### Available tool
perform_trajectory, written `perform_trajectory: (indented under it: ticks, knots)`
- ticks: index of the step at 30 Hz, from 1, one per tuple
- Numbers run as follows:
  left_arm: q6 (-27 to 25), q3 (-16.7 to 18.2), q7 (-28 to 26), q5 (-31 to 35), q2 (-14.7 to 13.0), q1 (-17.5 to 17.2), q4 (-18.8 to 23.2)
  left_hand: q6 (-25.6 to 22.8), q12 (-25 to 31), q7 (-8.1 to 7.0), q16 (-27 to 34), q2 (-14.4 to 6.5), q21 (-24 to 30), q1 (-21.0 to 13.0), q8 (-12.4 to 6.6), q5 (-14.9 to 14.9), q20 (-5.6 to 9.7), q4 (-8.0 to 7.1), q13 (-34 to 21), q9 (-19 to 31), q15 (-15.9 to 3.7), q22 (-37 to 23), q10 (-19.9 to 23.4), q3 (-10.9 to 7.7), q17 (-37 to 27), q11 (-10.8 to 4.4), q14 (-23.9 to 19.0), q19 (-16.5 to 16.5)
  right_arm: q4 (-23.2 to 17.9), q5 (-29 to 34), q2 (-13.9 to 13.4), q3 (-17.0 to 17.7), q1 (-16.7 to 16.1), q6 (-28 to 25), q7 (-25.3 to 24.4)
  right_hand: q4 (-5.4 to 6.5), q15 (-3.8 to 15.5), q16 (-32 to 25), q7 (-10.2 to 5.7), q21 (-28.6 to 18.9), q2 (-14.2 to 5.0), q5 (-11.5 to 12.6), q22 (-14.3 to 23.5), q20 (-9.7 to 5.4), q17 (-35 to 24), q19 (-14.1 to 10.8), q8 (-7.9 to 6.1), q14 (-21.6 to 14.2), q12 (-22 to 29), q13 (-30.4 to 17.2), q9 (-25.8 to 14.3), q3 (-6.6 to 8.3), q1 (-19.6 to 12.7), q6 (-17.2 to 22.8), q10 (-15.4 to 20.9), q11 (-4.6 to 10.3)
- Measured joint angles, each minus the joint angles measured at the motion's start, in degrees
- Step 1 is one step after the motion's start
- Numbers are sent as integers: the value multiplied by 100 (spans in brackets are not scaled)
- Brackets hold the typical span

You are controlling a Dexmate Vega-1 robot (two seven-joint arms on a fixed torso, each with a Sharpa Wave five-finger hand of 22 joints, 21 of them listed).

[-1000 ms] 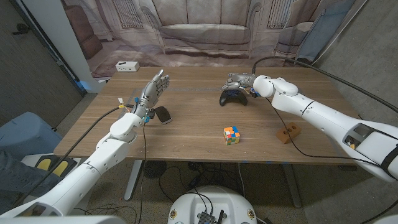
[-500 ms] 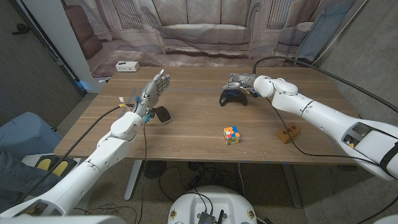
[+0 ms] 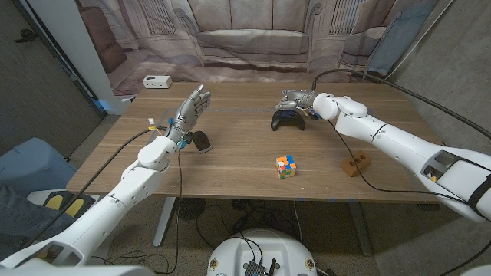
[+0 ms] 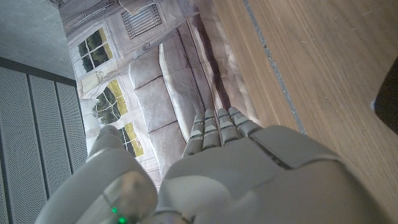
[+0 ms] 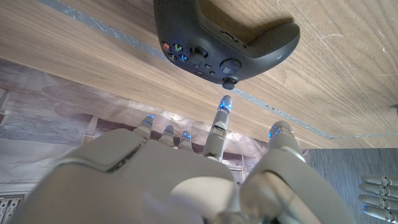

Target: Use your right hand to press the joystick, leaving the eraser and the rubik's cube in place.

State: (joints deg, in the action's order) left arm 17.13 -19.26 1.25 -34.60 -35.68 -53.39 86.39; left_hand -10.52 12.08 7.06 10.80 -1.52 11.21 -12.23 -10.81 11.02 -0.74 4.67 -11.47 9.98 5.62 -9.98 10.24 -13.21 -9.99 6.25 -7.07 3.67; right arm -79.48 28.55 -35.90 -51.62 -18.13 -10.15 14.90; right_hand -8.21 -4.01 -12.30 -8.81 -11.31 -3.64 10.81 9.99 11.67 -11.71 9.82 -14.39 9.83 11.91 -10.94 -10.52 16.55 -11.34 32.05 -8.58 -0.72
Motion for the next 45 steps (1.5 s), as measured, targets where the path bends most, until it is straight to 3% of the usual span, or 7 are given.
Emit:
perform_trajectory:
  ticks: [18,45]
  knots:
    - [0,-14,2,3,10,35,-23,0,0,0,0,0,0,0,0,0,-29,0,0,0,32,0,0,0,0,0,32,-28,35,-1,3,-33,5,12,-8,-17,0,-24,30,0,-29,0,0,0,-1,0,-3,0,1,0,0,16,-29,174,164,102]
    - [-41,-12,-44,2,-9,-13,52,0,0,0,0,0,0,0,0,0,-64,23,0,0,31,0,-2,-24,0,-2,32,-64,178,18,45,-88,40,5,-16,-32,1,-44,41,0,-29,0,0,0,-2,0,25,0,43,28,1,32,-29,246,287,122]
